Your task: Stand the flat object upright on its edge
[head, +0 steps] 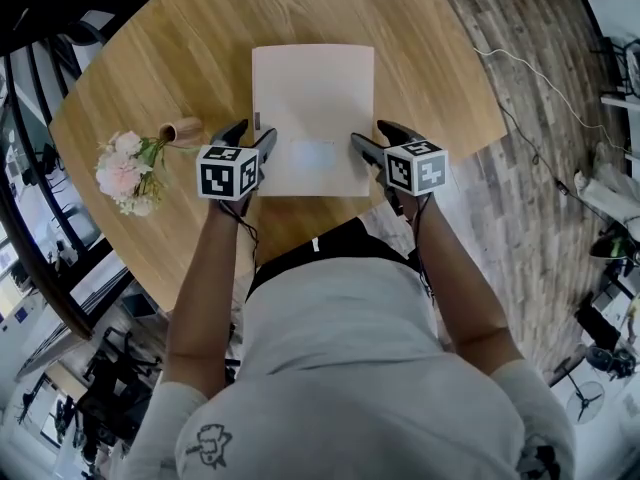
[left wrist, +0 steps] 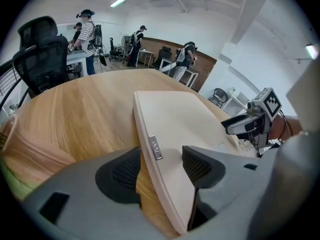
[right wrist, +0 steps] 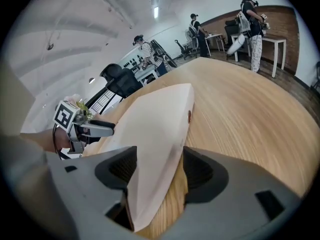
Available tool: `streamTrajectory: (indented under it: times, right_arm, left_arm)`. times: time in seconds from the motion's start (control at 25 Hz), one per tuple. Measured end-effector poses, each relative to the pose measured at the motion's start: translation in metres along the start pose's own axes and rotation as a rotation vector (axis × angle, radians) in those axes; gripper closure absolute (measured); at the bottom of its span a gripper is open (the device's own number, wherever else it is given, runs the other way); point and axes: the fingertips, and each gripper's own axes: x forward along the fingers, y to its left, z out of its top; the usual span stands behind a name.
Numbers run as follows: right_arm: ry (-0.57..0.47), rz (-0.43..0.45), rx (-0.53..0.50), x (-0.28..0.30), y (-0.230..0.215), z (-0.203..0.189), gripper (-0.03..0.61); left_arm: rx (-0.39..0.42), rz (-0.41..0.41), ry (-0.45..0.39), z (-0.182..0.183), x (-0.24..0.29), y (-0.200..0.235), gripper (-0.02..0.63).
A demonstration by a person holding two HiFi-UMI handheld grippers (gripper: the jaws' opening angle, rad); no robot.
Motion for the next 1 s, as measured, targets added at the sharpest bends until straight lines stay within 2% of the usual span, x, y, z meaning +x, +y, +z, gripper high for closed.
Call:
streamTrajectory:
  times: [0.24, 0.48, 0.8, 1.0]
  right_arm:
    - [0.034, 0.031, 0.048, 0.018, -0.002, -0.005, 0.288]
    - [0.040, 0.034, 0.061, 0.020, -0.003, -0.007, 0.302]
    - [0.045, 0.020, 0.043, 0.019, -0.002, -0.004, 0.318]
    - [0.014, -0.006, 0.025, 0.011, 0.006, -0.003, 0.321]
  left_arm:
    - [-0.046, -0.031, 0.018, -0.003, 0.010, 0.003, 0.353]
    - [-0.131, -0.086, 0.013, -0.006, 0.015, 0.002, 0.367]
    - [-0.139, -0.101, -0.011, -0.004, 0.014, 0.001, 0.381]
    - [-0.107, -0.106, -0.034, -0.003, 0.005, -0.002, 0.383]
